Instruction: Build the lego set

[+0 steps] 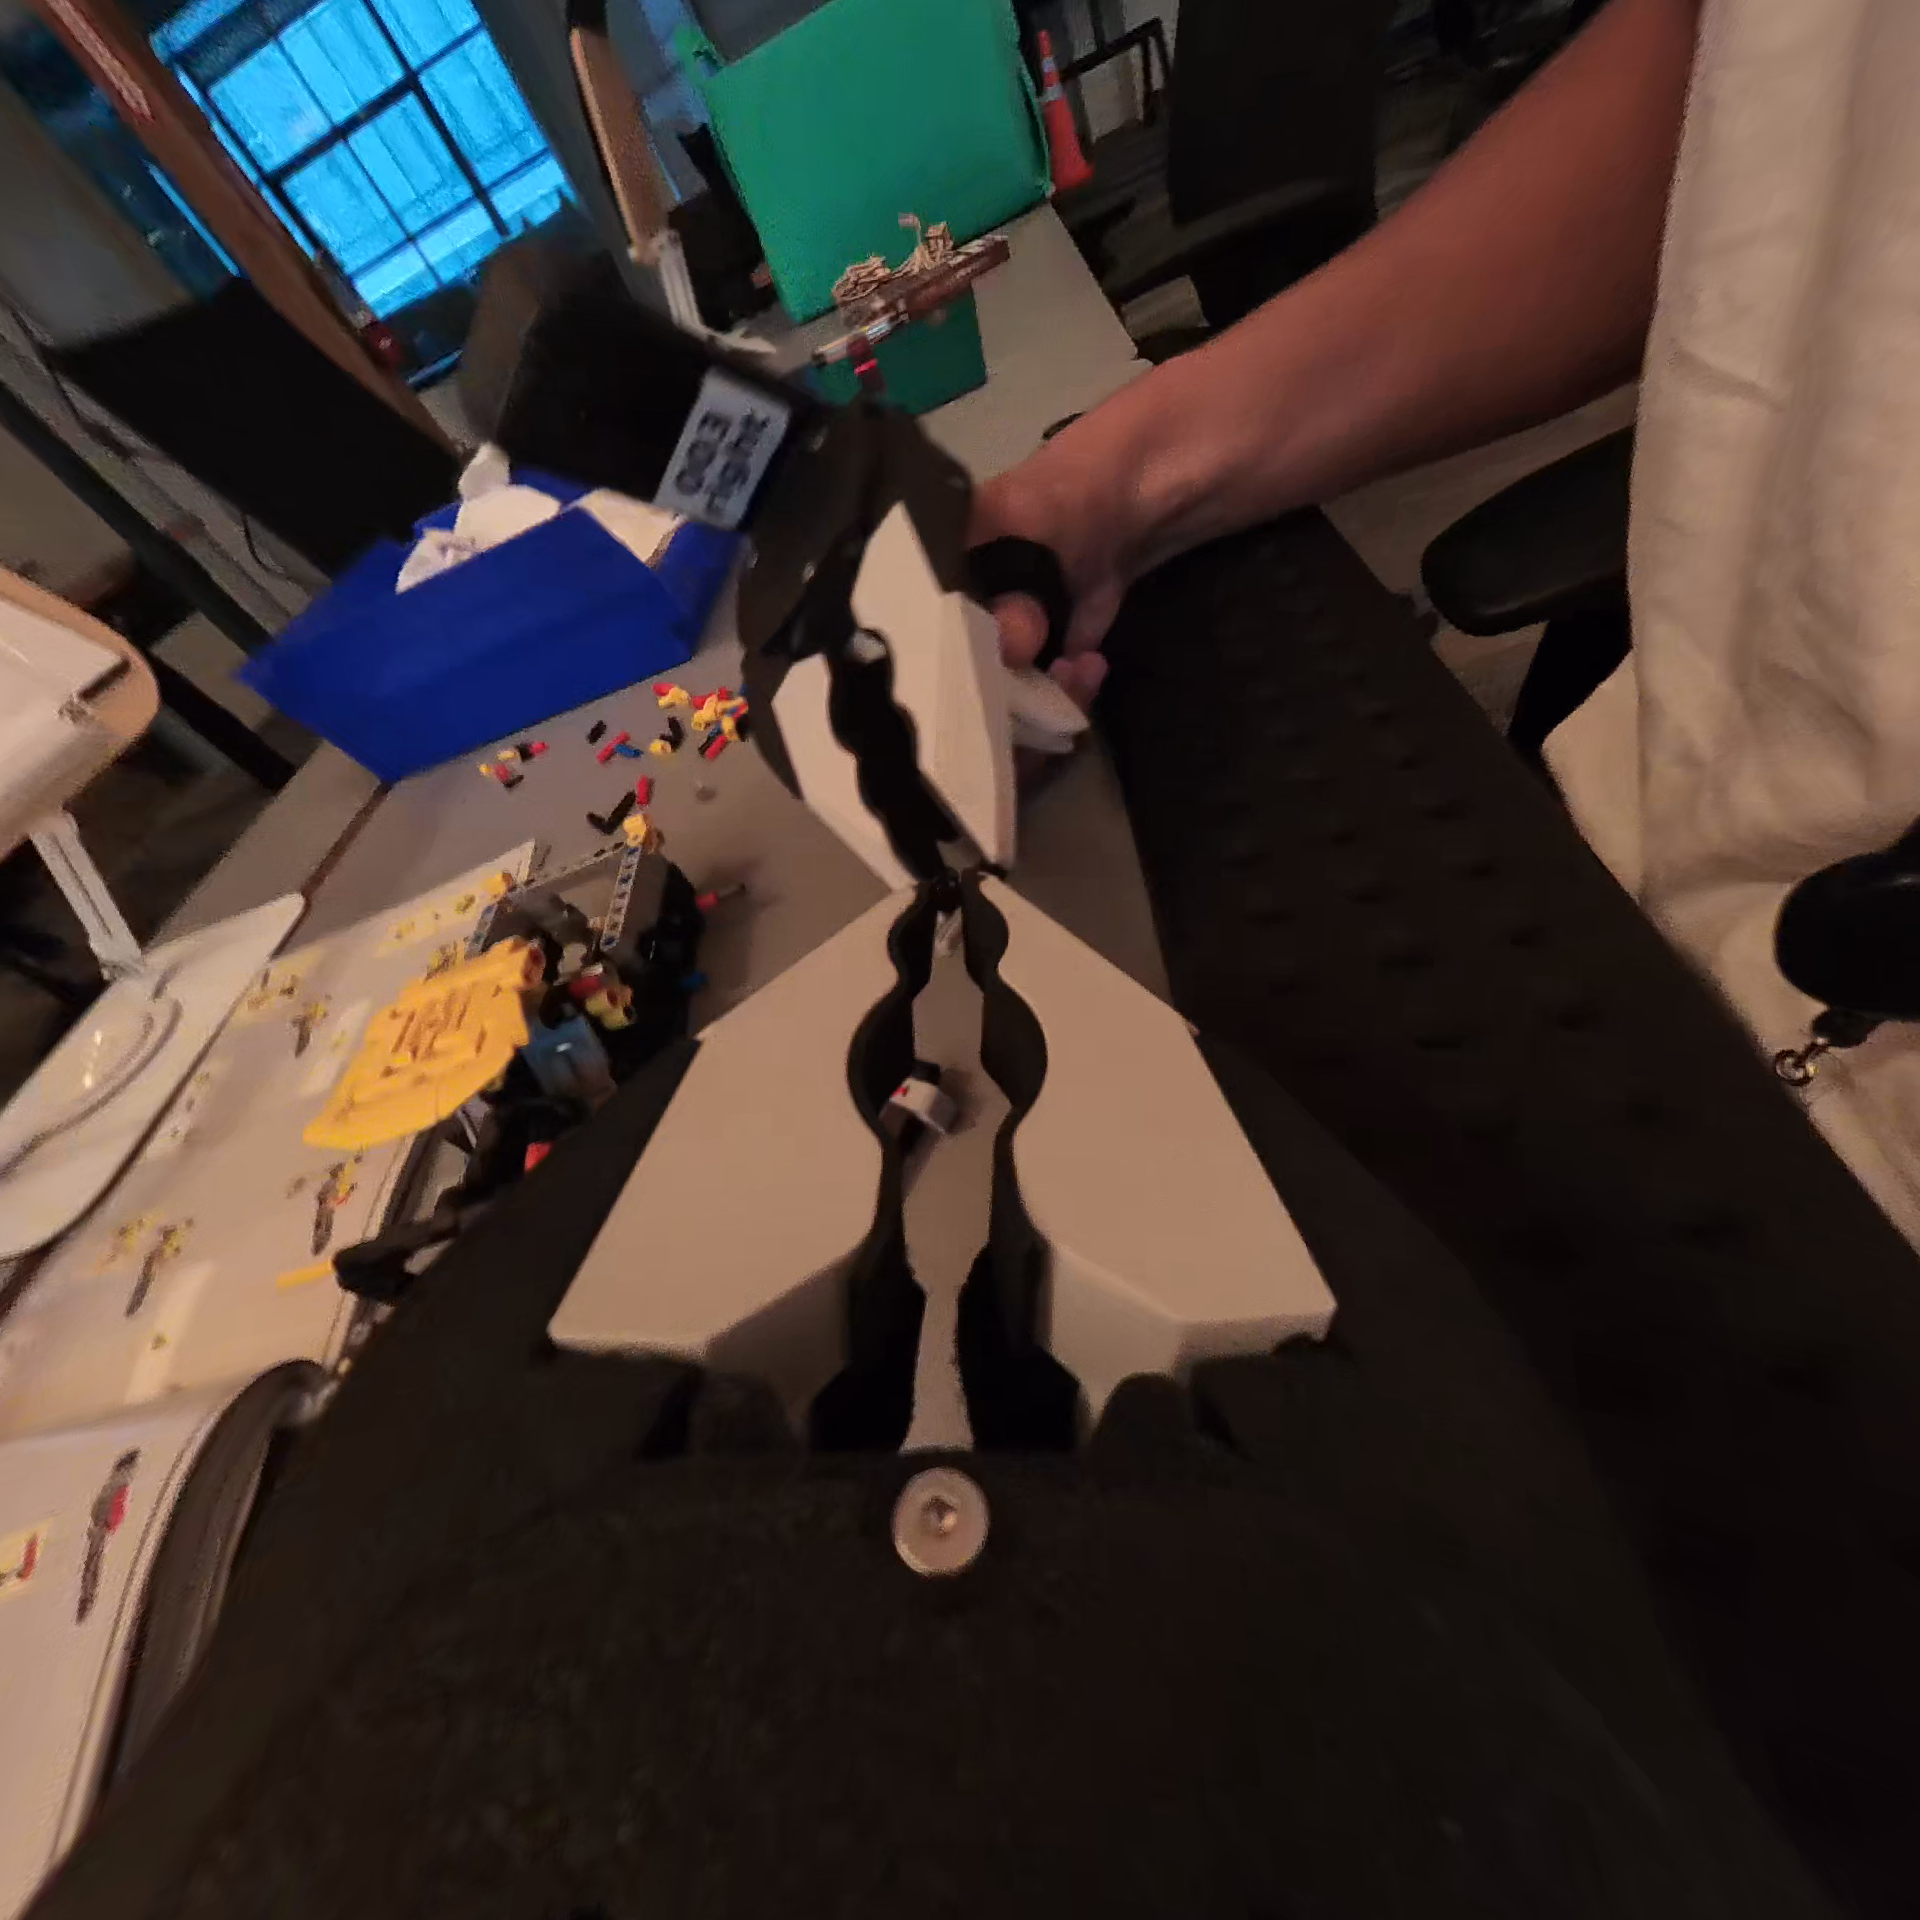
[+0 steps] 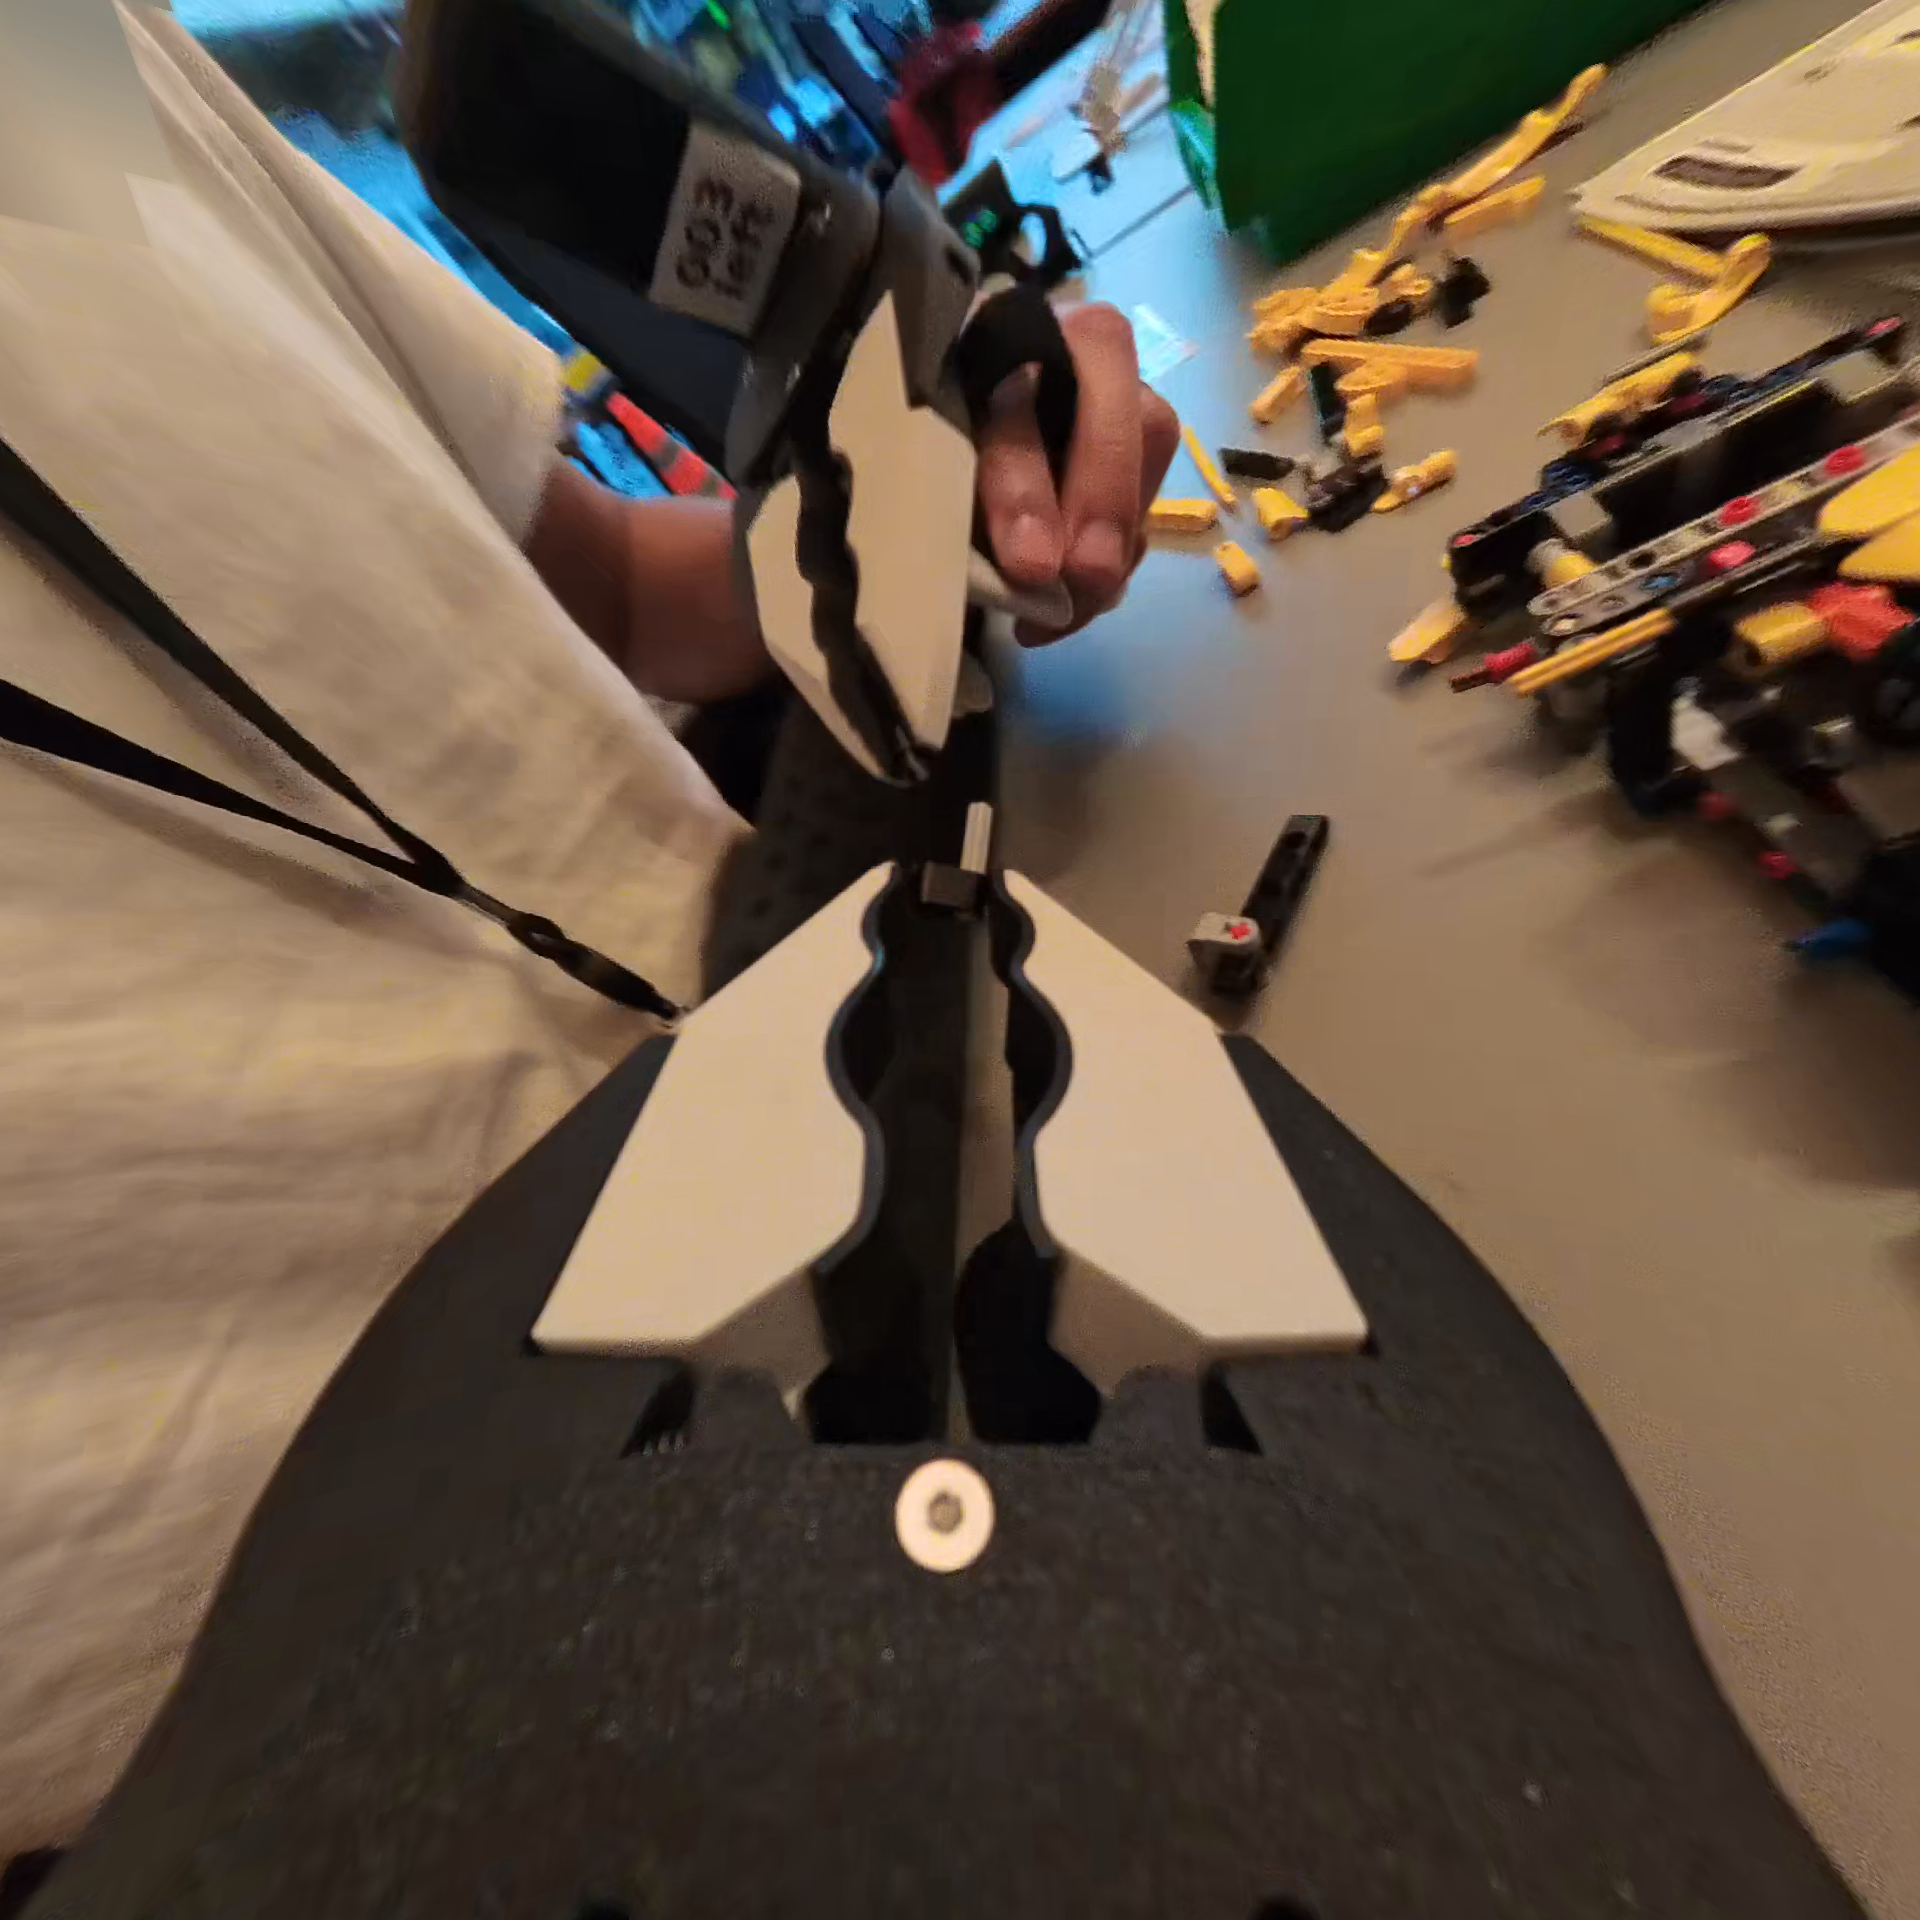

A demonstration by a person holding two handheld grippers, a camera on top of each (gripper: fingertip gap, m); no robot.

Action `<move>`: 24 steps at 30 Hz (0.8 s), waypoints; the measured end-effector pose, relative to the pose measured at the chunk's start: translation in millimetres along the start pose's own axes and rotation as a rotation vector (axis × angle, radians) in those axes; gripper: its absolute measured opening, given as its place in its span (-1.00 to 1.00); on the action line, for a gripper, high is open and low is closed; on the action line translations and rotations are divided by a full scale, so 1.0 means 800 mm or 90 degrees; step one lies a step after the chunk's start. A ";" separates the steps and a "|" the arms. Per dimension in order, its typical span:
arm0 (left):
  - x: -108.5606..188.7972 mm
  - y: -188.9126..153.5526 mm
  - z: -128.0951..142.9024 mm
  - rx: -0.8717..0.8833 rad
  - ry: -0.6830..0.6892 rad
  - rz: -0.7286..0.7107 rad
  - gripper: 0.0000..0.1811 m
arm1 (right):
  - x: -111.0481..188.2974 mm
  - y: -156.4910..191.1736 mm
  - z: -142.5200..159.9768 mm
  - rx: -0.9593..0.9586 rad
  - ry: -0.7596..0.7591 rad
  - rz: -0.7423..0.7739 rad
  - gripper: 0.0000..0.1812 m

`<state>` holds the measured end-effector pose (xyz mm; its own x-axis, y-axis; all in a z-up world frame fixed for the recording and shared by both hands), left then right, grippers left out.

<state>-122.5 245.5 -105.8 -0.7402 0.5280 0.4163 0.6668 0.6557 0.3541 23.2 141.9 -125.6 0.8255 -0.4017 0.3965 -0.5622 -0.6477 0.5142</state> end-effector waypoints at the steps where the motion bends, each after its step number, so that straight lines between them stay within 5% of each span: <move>1: -0.001 -0.003 -0.002 -0.015 -0.003 -0.001 -0.95 | 0.000 -0.003 0.000 -0.013 -0.004 -0.022 -0.85; 24: -0.013 -0.024 -0.005 -0.104 -0.042 0.057 -0.95 | -0.006 0.000 0.006 -0.055 0.034 -0.184 -0.85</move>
<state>-127.3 225.1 -113.9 -0.6772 0.6184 0.3987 0.7319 0.5106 0.4512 19.2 140.7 -131.3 0.9494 -0.1730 0.2622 -0.3084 -0.6717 0.6736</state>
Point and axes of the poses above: each gripper's, where its closed fingertips meet, x back along the fingers, z out of its underside, y = z × x across the jaws, the point moved 9 cm from there along x, back along the fingers, and after that the axes turned 11 degrees about y, right-handed, at the moved point
